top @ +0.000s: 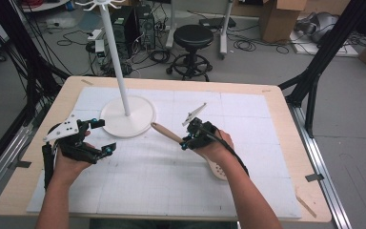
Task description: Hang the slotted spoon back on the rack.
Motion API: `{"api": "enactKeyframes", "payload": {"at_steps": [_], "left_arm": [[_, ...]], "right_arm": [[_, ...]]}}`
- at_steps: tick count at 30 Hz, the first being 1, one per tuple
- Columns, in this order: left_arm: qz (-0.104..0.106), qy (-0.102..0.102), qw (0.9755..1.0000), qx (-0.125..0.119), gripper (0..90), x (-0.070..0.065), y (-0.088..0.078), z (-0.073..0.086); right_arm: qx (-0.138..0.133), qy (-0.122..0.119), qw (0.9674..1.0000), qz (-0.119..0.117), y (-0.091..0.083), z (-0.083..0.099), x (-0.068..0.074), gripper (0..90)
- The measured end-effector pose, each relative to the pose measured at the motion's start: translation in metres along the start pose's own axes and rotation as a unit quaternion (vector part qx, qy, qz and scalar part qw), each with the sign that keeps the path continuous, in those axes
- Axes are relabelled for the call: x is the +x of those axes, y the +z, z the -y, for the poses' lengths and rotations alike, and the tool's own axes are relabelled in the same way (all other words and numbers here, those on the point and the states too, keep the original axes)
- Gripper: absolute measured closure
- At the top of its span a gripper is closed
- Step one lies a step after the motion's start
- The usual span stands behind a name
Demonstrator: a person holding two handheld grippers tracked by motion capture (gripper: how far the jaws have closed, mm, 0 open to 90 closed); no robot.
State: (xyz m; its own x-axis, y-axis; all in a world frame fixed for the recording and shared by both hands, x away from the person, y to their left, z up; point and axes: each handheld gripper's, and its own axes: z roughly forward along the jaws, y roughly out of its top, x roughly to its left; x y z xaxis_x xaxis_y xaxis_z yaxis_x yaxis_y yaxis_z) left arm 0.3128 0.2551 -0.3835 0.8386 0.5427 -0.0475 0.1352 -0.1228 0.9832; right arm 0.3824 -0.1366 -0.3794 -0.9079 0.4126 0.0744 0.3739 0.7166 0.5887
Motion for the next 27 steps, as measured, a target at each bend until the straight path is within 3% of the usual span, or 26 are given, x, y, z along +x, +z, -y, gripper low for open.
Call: {"api": "enactKeyframes", "payload": {"at_steps": [7,15,19,27], "left_arm": [[-0.002,0.000,1.0000,0.001,1.7,-0.001,0.000,0.000],[0.000,0.003,1.0000,-0.002,1.7,-0.001,0.000,-0.001],[0.000,0.003,1.0000,-0.003,1.7,-0.001,-0.001,-0.002],[0.000,0.002,1.0000,-0.006,1.7,-0.002,-0.002,-0.003]], "right_arm": [[-0.071,0.009,0.9974,0.000,-0.035,-0.004,-0.002,75.4],[-0.133,0.004,0.9911,-0.003,-0.062,-0.013,-0.002,75.4],[-0.153,-0.003,0.9882,-0.001,-0.074,-0.020,-0.003,75.4],[-0.169,-0.024,0.9853,0.001,-0.089,-0.044,-0.002,75.4]]}}
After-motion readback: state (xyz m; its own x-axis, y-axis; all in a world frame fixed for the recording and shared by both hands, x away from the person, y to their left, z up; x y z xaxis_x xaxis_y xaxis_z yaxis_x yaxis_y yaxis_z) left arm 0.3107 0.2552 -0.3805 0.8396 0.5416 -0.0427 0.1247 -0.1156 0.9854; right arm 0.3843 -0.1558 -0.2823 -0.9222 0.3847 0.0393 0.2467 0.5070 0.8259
